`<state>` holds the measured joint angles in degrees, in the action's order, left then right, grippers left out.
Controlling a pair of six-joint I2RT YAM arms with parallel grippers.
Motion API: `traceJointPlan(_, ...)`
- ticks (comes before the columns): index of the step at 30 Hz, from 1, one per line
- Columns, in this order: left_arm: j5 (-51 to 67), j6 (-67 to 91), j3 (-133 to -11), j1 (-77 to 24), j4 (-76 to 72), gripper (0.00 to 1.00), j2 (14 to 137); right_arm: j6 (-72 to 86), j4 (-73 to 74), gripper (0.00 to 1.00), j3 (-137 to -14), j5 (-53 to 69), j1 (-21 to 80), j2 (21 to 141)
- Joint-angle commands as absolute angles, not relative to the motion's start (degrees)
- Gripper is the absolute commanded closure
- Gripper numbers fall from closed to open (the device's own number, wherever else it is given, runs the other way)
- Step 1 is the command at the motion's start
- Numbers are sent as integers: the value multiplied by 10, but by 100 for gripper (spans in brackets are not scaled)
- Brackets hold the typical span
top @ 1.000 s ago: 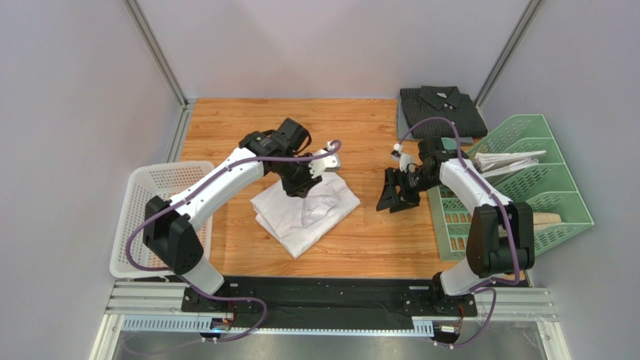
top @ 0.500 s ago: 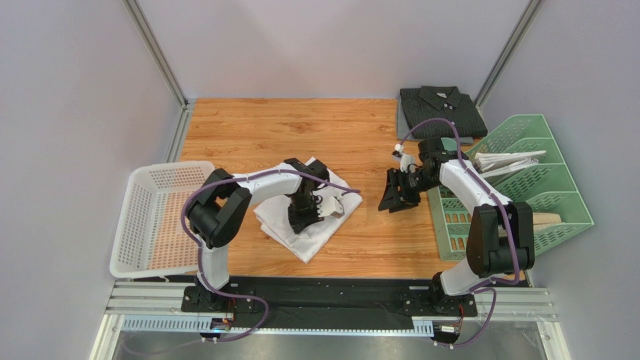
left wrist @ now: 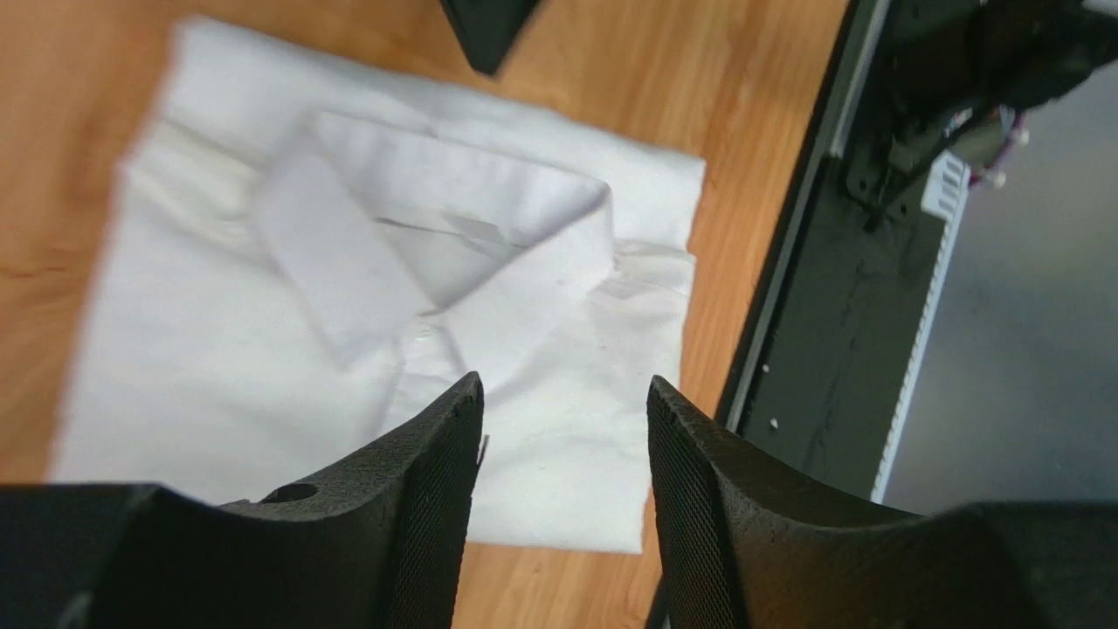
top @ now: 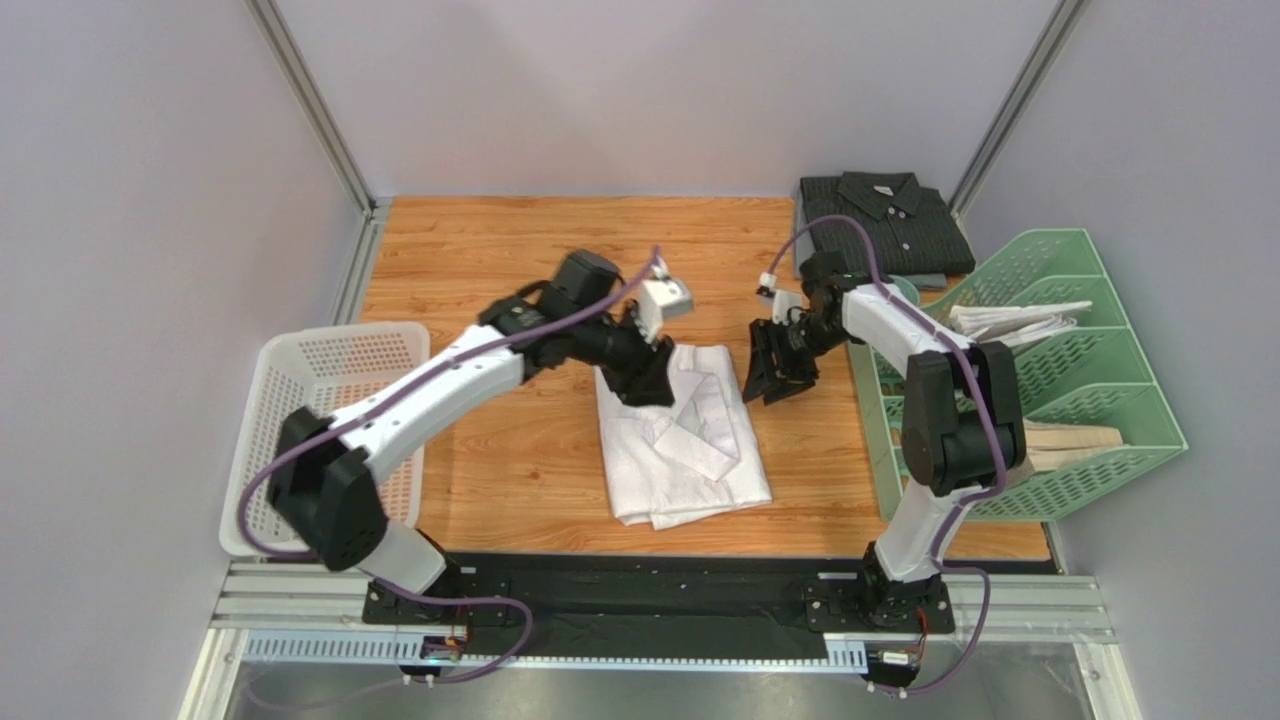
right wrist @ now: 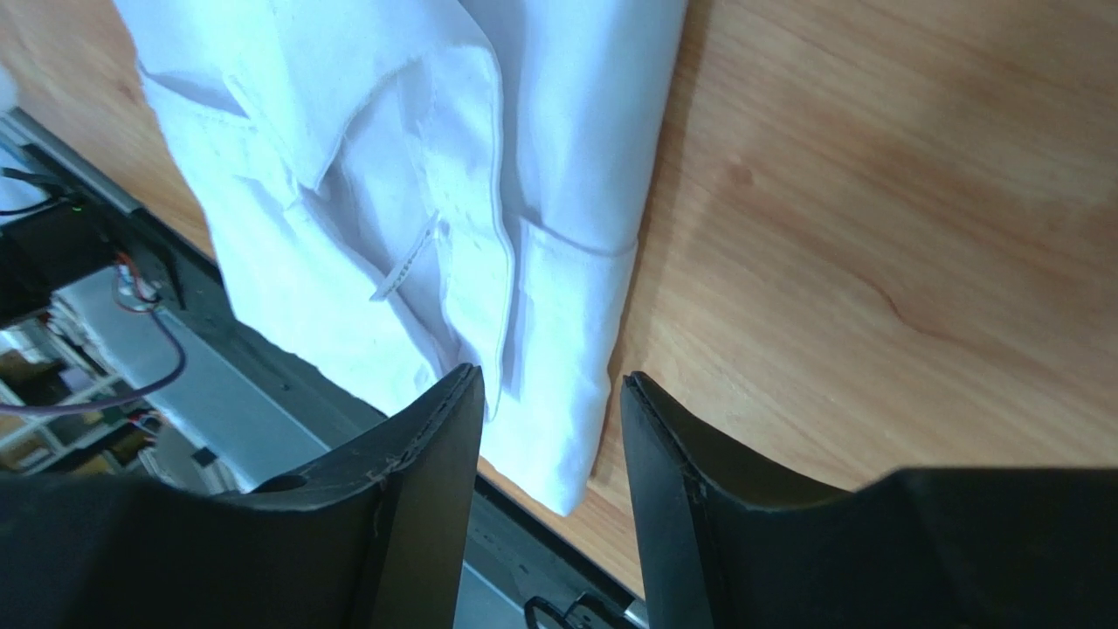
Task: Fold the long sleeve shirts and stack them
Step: Fold the shirt
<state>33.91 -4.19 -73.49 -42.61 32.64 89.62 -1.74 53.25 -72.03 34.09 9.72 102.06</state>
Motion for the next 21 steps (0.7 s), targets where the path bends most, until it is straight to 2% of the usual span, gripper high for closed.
traceJointPlan(1, 359, -45, -709, -365, 340, 45, 807, -13, 508, 53, -761, 272, 156, 1080)
traceJointPlan(3, 361, -49, -695, -323, 360, 45, 769, -16, 511, 54, -791, 258, 169, 1112)
traceJointPlan(6, 358, -62, -678, -272, 394, 44, 730, -28, 513, 65, -843, 224, 196, 1172)
traceJointPlan(7, 359, -69, -672, -260, 402, 45, 723, -39, 513, 72, -855, 220, 209, 1201)
traceJointPlan(10, 370, -88, -659, -229, 432, 46, 701, -87, 523, 85, -932, 221, 247, 1243)
traceJointPlan(16, 376, -152, -574, -227, 405, 47, 633, -302, 548, 89, -1063, 253, 362, 1311)
traceJointPlan(21, 382, -164, -555, -228, 393, 48, 610, -479, 552, 89, -1004, 270, 432, 1272)
